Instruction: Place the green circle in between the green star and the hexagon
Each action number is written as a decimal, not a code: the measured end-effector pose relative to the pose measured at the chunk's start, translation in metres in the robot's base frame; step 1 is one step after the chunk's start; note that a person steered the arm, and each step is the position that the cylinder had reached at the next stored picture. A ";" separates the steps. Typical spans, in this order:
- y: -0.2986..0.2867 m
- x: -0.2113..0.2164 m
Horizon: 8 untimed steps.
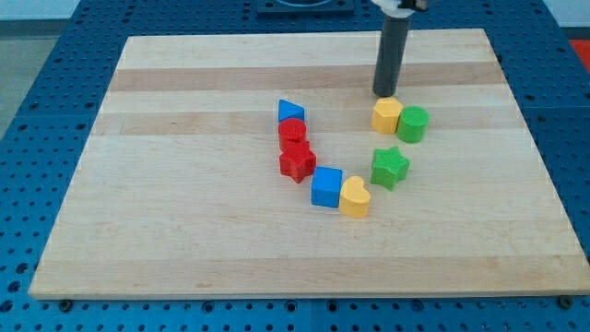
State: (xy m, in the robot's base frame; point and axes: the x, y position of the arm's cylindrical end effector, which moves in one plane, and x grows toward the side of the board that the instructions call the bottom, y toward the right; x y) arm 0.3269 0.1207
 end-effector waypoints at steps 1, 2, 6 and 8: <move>0.039 0.036; 0.038 0.062; 0.036 0.098; 0.064 0.098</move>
State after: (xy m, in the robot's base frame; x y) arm 0.4251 0.1843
